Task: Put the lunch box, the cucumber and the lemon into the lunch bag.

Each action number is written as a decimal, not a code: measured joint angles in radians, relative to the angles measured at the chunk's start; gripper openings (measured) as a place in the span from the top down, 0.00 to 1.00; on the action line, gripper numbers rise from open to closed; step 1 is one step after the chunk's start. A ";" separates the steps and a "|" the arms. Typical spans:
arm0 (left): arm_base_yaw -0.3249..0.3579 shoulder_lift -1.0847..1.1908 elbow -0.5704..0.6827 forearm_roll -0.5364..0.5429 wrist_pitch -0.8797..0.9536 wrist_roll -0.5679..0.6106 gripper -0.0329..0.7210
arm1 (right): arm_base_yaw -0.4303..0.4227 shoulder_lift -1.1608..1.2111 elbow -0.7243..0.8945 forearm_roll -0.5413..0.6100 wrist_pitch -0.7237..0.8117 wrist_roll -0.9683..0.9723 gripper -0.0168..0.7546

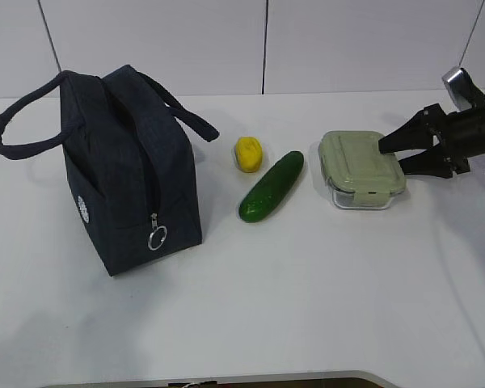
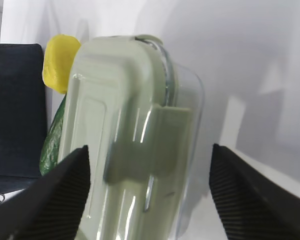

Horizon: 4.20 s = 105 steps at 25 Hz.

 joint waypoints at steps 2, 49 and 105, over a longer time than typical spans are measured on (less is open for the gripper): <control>0.000 0.000 0.000 0.000 0.000 0.000 0.38 | 0.005 0.000 0.000 0.000 -0.002 0.000 0.22; -0.005 0.000 0.000 0.000 0.000 0.000 0.38 | 0.039 0.026 -0.014 0.015 -0.001 0.089 0.46; -0.003 0.598 -0.220 -0.300 -0.358 0.000 0.38 | 0.039 -0.131 -0.020 0.033 -0.025 0.240 0.49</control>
